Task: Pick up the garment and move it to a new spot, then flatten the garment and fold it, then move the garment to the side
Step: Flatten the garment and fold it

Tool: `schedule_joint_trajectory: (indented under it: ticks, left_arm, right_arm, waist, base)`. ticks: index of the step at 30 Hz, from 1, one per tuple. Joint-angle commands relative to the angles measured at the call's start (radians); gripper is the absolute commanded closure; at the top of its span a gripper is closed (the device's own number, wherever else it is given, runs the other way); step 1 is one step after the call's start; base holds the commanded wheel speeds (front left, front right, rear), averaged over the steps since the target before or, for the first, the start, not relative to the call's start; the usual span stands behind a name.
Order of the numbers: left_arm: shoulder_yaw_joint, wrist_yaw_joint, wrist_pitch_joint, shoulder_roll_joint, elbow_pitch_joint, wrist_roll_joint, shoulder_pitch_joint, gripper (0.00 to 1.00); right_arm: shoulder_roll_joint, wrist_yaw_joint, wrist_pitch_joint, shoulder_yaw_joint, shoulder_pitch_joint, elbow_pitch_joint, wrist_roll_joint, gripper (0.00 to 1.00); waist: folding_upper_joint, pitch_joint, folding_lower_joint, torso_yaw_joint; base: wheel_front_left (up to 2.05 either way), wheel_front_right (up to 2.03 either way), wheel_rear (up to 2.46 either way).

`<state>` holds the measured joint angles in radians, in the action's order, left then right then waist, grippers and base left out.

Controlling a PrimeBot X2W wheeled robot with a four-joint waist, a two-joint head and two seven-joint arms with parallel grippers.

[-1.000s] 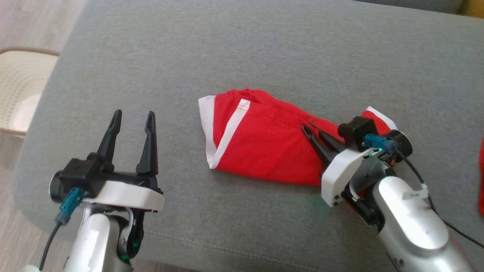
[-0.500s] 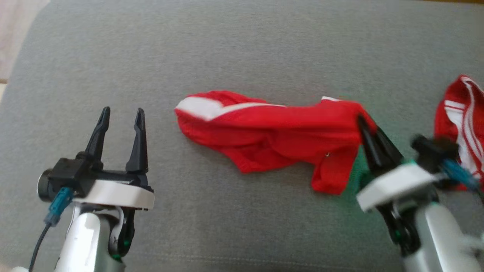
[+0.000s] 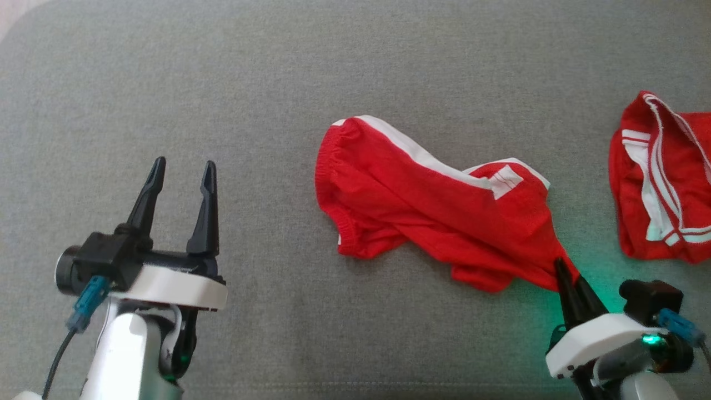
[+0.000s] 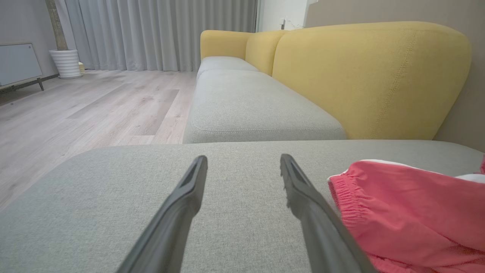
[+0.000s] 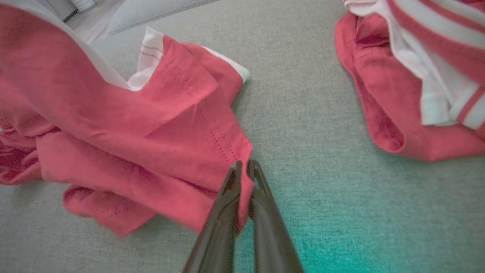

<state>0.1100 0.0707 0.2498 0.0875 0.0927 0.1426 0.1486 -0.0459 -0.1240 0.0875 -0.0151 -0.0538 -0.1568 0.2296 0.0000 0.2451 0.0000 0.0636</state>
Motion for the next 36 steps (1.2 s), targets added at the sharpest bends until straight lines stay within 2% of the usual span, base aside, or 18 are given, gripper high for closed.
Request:
schedule_joint_trajectory:
  ticks: [1,2,6,11,17,23,36]
  left_arm:
    - [-0.045,0.004,0.012,0.010,-0.031,-0.006,0.020,0.00]
    - [-0.046,0.004,0.012,0.010,-0.029,-0.006,0.017,0.00]
    - [-0.049,0.004,0.012,0.009,-0.021,-0.009,0.001,0.00]
    - [-0.052,-0.003,0.012,0.007,-0.011,-0.016,-0.034,0.00]
    - [-0.049,-0.006,0.012,0.013,0.000,-0.025,-0.070,0.00]
    - [-0.039,-0.014,0.012,0.014,0.006,-0.032,-0.111,0.00]
    - [-0.032,-0.022,0.012,0.021,0.005,-0.026,-0.114,0.00]
  right_arm:
    - [-0.005,-0.007,-0.018,0.027,0.014,0.025,0.012,0.05]
    - [-0.005,-0.007,-0.032,0.032,0.022,0.020,0.020,0.00]
    - [-0.005,-0.007,-0.101,0.054,0.053,0.046,0.029,0.00]
    - [-0.004,-0.007,-0.152,0.082,0.084,0.156,-0.052,0.00]
    - [-0.004,-0.007,-0.124,0.090,0.075,0.243,-0.110,0.00]
    - [-0.004,-0.007,-0.087,0.081,0.025,0.295,-0.112,0.00]
    - [-0.004,-0.007,-0.071,0.077,0.002,0.320,-0.095,0.00]
  waist:
    - [0.0000,-0.004,0.0000,-0.004]
    - [0.0000,-0.008,0.0000,-0.007]
    - [0.0000,-0.032,0.0000,-0.014]
    - [0.0000,-0.076,0.0000,-0.023]
    - [0.0000,-0.125,0.0000,-0.030]
    - [0.0000,-0.152,0.0000,-0.035]
    - [0.0000,-0.138,0.0000,-0.036]
  base:
    - [0.00,0.00,0.00]
    - [0.00,0.00,0.00]
    - [0.00,0.00,0.00]
    - [0.00,0.00,0.00]
    - [0.00,0.00,0.00]
    - [0.00,0.00,0.00]
    - [0.00,0.00,0.00]
